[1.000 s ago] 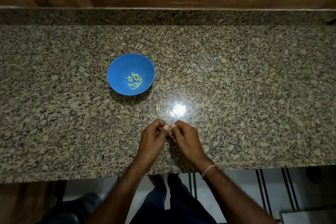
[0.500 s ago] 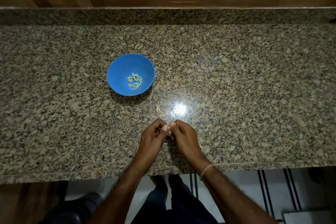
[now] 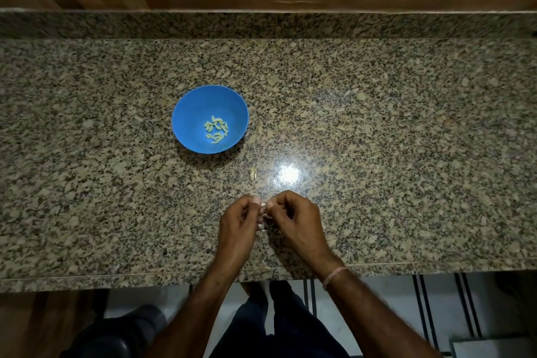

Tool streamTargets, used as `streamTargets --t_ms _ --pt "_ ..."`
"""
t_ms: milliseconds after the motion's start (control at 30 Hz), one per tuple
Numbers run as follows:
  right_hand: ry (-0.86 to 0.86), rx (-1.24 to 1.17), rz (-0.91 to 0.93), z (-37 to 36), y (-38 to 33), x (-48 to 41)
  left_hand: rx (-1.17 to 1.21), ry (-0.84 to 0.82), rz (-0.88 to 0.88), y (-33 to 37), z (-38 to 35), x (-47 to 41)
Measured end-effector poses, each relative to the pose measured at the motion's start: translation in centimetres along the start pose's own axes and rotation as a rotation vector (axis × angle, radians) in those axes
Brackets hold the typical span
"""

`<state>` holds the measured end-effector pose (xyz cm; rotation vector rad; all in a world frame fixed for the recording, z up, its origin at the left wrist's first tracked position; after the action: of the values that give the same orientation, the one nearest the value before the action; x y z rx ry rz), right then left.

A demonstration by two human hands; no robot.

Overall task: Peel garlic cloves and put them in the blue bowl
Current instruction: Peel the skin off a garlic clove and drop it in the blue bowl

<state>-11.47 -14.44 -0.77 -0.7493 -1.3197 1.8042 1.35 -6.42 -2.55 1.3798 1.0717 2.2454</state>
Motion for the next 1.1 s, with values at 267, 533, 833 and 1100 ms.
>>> streamTargets --t_ms 267,533,833,1100 --pt "-0.005 0.028 -0.015 0.2 0.3 -0.2 -0.098 0.086 -0.139 1.3 0.1 0.5" --pt "0.074 -0.135 -0.186 0.2 1.2 -0.1 0.162 -0.045 -0.041 1.2 -0.3 0.5" --pt "0.012 0.064 0.067 0.2 -0.3 0.0 0.217 -0.101 0.062 0.6 -1.2 0.2" --pt "0.102 -0.005 -0.042 0.7 0.5 0.1 0.285 -0.123 0.059 0.2 -1.3 0.2"
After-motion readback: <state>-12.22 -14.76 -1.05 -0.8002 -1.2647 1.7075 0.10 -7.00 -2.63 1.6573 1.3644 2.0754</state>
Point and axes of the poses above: each hand's wrist, its own x-axis away from the middle knuckle, its own z-axis out of the back of the hand, y = z × x, the point moved 7 cm from there along -x, towards the middle knuckle, and after that the axes turned 15 degrees about z, right-handed, at the moved point
